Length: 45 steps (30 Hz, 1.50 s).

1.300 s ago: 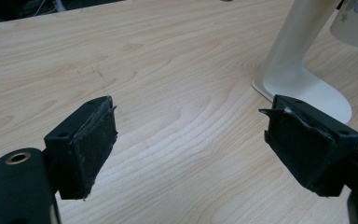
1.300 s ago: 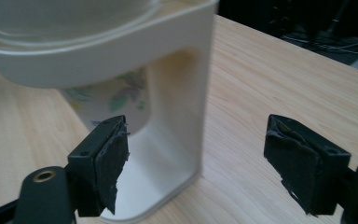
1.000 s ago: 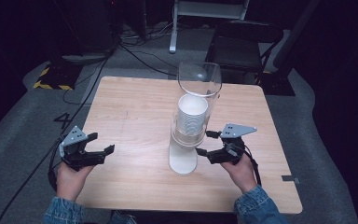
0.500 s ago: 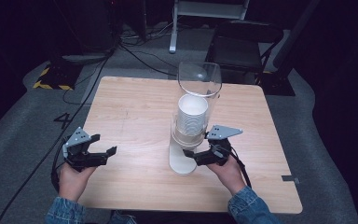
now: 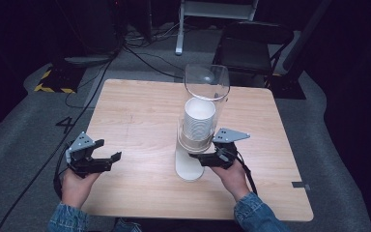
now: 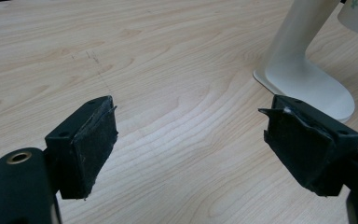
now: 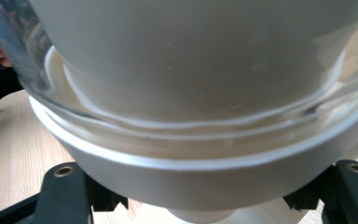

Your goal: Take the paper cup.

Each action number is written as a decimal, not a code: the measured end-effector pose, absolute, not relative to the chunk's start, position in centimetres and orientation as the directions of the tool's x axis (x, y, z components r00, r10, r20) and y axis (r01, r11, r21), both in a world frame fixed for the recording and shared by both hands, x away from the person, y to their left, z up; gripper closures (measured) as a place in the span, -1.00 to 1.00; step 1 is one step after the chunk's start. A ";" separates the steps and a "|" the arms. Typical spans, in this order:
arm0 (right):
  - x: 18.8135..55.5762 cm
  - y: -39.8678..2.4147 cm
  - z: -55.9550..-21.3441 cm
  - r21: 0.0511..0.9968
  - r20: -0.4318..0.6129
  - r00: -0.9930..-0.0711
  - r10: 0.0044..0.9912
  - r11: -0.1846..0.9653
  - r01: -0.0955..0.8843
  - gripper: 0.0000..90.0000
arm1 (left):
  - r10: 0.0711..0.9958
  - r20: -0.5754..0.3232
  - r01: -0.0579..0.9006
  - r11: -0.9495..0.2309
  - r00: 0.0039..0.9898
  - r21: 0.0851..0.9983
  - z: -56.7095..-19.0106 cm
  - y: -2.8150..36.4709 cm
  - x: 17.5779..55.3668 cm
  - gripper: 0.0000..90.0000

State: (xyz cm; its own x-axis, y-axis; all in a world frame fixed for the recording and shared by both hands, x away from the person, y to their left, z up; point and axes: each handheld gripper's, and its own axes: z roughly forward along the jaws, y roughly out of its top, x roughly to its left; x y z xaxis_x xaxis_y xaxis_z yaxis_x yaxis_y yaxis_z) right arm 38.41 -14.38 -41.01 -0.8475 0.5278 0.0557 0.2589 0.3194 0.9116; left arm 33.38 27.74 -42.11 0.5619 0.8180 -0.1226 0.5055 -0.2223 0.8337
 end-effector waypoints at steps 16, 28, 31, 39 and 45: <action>38.4 -14.4 -41.6 0.908 0.055 -0.856 0.514 0.330 0.257 -0.24 | 0.816 -0.130 0.508 -0.218 0.564 0.834 -42.2 27.9 33.4 -0.63; 38.4 -14.5 -41.6 0.904 0.054 -0.858 0.511 0.340 0.260 -0.21 | 0.815 -0.134 0.510 -0.216 0.563 0.833 -42.2 27.9 33.4 -0.63; 38.4 -14.5 -41.7 0.904 0.058 -0.858 0.510 0.339 0.262 -0.21 | 0.814 -0.132 0.508 -0.218 0.566 0.833 -42.2 28.0 33.5 -0.63; 38.5 -14.6 -41.8 0.900 0.073 -0.860 0.505 0.339 0.275 -0.21 | 0.814 -0.139 0.513 -0.213 0.563 0.831 -42.3 28.0 33.5 -0.63; 38.5 -14.6 -41.9 0.898 0.073 -0.861 0.504 0.342 0.276 -0.20 | 0.815 -0.140 0.513 -0.211 0.562 0.832 -42.3 28.0 33.5 -0.63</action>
